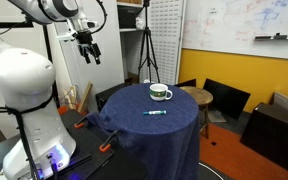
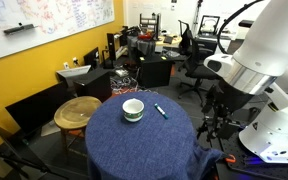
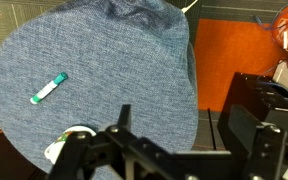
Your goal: Put the marker in the cup
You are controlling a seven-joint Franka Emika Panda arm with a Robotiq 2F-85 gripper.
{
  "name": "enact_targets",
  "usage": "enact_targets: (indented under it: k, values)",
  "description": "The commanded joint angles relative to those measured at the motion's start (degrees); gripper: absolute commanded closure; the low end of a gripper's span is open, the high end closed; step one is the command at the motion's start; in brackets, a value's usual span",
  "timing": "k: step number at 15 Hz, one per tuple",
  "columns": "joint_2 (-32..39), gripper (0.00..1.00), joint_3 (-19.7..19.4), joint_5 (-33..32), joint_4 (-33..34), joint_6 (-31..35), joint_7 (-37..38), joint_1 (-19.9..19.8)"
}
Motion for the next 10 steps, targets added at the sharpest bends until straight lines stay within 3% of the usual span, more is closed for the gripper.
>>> enact_targets:
  k: [1, 10]
  values:
    - [-2.07, 0.0, -1.0, -1.52, 0.42, -1.33, 0.76, 0.67]
    - [-13.07, 0.0, -2.38, -3.37, -0.24, -2.91, 0.74, -0.08]
